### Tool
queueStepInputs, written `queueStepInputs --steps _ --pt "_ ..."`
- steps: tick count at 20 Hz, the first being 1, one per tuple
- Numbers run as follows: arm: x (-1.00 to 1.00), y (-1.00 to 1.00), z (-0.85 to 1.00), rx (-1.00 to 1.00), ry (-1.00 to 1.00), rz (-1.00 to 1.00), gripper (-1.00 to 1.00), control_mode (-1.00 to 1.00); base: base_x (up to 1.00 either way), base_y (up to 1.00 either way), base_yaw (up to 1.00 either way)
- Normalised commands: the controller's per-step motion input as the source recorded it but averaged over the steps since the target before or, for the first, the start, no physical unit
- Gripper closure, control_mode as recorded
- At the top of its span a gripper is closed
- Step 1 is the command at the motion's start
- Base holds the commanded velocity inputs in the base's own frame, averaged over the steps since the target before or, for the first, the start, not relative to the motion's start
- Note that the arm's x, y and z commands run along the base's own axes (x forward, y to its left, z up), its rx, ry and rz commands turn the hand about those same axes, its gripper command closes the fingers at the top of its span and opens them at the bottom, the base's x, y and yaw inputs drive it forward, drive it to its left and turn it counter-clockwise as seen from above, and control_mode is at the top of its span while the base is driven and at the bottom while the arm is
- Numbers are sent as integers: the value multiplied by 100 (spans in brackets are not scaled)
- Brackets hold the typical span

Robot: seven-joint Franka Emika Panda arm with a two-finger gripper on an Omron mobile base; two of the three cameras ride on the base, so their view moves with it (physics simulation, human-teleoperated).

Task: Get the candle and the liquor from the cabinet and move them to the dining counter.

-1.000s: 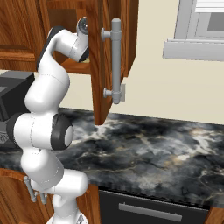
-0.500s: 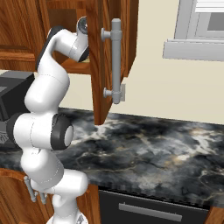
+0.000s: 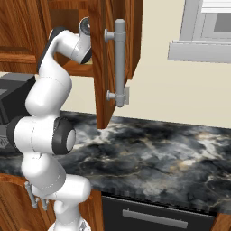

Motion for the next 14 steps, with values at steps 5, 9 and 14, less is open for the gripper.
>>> queueStepInputs --steps 5,9,14 --pt "-21 0 0 0 0 0 100 -100 0 0 0" --pt "-31 0 -1 0 -1 -2 100 -100 0 0 0" --pt "-45 4 0 0 0 -7 100 -100 0 0 0"
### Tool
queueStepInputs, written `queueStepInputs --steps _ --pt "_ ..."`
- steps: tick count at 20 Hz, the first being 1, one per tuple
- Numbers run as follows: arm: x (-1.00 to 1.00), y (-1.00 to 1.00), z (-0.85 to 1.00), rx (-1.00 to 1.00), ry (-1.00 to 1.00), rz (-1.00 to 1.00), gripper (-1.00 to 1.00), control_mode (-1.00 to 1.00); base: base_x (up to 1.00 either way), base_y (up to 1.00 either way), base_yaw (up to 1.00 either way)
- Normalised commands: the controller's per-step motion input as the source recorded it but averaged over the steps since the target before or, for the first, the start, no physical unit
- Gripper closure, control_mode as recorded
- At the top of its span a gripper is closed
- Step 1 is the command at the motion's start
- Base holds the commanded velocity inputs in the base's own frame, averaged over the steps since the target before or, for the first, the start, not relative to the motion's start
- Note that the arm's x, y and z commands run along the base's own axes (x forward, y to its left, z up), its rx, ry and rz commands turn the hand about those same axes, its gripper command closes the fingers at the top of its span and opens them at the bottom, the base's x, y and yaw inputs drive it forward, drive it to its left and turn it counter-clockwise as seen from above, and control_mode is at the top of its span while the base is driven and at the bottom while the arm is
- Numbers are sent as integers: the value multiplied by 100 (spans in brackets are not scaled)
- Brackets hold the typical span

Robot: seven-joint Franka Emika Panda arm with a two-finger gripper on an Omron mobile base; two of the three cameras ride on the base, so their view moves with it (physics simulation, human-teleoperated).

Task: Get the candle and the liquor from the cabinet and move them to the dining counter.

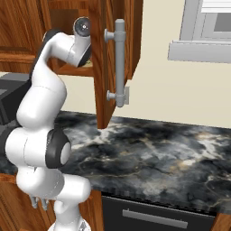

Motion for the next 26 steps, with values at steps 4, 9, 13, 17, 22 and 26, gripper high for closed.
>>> queueStepInputs --steps 4,9,13,17,22,26 --pt "-85 1 0 0 0 -10 100 -100 0 0 0" --pt "-100 0 0 1 0 -4 100 -100 0 0 0" --pt "-100 0 0 4 0 -3 100 -100 0 0 0" --pt "-100 0 0 1 0 -7 100 -100 0 0 0" --pt "-100 0 0 0 4 -15 100 -100 0 0 0" --pt "-90 0 -1 1 9 -15 100 -100 0 0 0"
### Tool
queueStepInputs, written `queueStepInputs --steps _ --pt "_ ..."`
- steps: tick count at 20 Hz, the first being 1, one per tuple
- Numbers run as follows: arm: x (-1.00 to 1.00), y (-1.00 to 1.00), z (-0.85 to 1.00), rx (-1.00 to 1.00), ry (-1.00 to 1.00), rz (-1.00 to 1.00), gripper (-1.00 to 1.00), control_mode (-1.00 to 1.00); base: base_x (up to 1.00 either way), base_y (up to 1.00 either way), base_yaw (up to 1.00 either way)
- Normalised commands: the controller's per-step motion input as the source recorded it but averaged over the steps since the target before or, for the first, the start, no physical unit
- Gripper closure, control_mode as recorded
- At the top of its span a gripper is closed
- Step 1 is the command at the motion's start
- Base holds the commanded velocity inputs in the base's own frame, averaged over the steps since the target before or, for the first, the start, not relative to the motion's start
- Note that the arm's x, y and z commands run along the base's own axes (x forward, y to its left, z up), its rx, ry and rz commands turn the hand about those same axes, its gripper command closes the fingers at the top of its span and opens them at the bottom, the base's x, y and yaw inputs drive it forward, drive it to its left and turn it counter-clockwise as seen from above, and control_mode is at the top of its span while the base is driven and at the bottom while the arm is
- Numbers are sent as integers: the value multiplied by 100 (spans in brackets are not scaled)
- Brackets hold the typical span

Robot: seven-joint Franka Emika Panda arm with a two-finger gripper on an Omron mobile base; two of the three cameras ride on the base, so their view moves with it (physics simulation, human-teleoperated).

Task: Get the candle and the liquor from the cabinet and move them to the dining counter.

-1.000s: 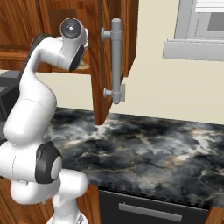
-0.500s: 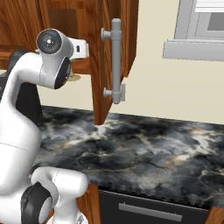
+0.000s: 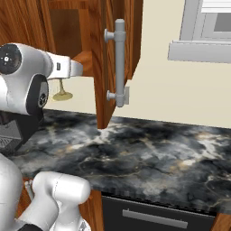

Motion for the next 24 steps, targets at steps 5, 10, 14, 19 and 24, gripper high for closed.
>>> queueStepInputs --steps 5,10,14,19,24 --pt "-72 0 0 1 10 -7 100 -100 0 0 0" --pt "-49 0 -3 0 13 0 100 -100 0 0 0" --pt "-50 0 -12 0 12 0 100 -100 0 0 0" --pt "-35 0 -17 0 11 0 100 -100 0 0 0" --pt "-27 0 -12 0 12 0 100 -100 0 0 0"
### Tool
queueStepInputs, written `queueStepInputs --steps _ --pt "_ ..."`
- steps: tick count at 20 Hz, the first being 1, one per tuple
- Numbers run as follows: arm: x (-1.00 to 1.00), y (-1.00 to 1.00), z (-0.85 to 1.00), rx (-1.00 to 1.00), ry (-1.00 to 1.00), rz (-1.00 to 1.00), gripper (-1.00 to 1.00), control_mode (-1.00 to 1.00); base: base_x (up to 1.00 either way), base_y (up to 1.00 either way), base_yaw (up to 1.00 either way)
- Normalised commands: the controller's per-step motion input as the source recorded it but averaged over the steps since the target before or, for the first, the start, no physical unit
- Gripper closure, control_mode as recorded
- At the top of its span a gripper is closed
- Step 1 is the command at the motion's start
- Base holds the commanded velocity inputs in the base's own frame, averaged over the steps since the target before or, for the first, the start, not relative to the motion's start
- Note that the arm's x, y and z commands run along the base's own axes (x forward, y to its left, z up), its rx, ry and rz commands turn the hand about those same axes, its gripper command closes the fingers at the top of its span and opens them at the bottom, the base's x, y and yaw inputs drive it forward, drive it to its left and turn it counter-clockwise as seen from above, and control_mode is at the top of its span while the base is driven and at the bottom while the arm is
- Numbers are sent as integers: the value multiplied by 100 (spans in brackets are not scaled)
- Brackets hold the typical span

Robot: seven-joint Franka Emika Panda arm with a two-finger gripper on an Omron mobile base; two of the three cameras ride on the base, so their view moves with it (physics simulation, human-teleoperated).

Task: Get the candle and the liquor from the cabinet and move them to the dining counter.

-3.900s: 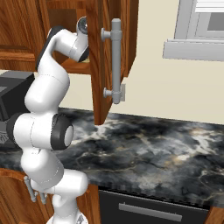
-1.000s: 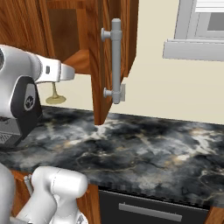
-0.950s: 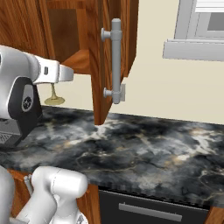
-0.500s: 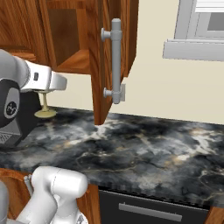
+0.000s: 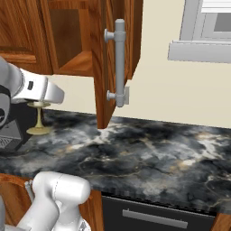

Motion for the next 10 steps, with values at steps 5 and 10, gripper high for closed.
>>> queueStepInputs --steps 5,10 --pt "-3 0 -1 0 3 0 100 -100 0 0 0" --pt "0 0 0 0 0 0 100 -100 0 0 0"
